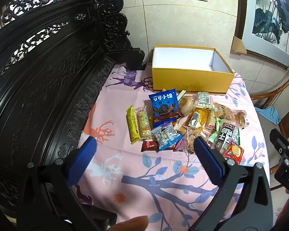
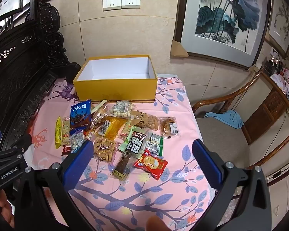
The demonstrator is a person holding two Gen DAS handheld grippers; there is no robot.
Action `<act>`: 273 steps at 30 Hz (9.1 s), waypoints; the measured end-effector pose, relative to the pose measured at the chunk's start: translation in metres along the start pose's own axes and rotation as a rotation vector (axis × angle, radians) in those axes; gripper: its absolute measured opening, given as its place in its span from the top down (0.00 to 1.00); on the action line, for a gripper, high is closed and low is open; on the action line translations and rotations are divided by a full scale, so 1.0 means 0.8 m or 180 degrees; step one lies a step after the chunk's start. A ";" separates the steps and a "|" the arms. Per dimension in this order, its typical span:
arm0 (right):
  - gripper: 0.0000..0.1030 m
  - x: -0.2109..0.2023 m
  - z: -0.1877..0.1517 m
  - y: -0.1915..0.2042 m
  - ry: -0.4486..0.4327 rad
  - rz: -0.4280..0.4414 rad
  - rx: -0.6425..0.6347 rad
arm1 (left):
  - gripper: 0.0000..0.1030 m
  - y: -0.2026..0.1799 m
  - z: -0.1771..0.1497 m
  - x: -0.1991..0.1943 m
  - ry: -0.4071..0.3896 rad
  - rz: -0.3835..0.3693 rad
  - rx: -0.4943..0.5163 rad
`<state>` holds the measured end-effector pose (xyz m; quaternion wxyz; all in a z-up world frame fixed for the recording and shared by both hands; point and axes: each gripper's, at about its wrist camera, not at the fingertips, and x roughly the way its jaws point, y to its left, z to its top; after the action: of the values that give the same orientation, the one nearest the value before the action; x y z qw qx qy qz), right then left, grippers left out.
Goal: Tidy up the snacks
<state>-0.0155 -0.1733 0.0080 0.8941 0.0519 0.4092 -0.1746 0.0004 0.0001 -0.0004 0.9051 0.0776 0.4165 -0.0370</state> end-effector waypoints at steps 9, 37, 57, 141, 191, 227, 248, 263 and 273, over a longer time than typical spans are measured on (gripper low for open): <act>0.01 -0.001 0.000 0.000 0.0000 -0.0006 -0.0002 | 0.02 0.000 0.000 0.000 -0.0011 -0.0027 -0.0008; 0.01 -0.001 0.002 0.001 -0.0018 0.0007 -0.0004 | 0.02 -0.001 0.003 -0.001 -0.0026 -0.0038 -0.0016; 0.01 0.000 0.004 0.002 -0.0021 0.0020 -0.0005 | 0.02 0.002 0.003 0.000 -0.0035 -0.0041 -0.0022; 0.01 0.274 -0.042 0.018 0.1039 0.0212 0.0129 | 0.02 -0.028 0.040 0.268 0.0303 -0.0173 0.0098; 0.75 0.237 0.151 -0.006 -0.0083 0.1041 0.0441 | 0.42 -0.064 0.215 0.233 -0.0420 -0.0608 0.0018; 0.39 0.301 0.102 -0.050 0.0474 0.1459 0.0331 | 0.14 -0.077 0.169 0.246 -0.0299 -0.0568 0.0122; 0.35 0.289 -0.065 0.109 0.0551 0.1648 -0.1921 | 0.14 0.022 0.021 0.217 0.0151 -0.0258 -0.0096; 0.50 0.294 -0.096 0.112 0.0694 0.1612 -0.2439 | 0.14 -0.008 -0.020 0.241 0.0336 -0.0445 0.0168; 0.52 0.260 -0.100 0.069 0.0713 0.1475 -0.1956 | 0.15 -0.049 -0.047 0.266 0.0407 -0.0482 0.0438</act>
<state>0.0732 -0.1591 -0.2034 0.8335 -0.1083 0.5148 0.1689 0.1057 -0.0328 -0.1905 0.8638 0.1100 0.4745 -0.1288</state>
